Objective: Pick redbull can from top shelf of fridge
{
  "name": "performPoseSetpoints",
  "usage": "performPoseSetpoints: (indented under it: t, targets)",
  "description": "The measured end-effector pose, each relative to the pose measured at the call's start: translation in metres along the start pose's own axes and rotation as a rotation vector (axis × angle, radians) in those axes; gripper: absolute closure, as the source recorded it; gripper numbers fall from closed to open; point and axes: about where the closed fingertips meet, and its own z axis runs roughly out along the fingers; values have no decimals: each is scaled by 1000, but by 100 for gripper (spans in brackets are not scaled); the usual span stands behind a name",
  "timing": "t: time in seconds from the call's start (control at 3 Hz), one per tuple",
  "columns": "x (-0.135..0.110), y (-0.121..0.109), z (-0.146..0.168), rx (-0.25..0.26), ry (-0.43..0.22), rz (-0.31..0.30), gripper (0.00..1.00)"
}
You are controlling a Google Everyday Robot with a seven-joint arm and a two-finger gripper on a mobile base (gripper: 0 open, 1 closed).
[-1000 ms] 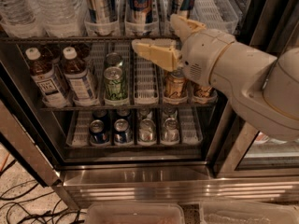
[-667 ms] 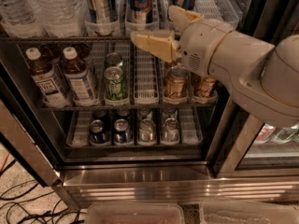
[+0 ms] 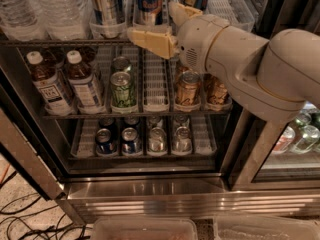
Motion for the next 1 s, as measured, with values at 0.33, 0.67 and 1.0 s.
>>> performPoseSetpoints:
  t: [0.33, 0.67, 1.0]
  targets:
    - [5, 7, 12, 8, -3, 13, 24]
    - [6, 6, 19, 27, -12, 13, 25]
    - [5, 2, 23, 50, -23, 4, 25]
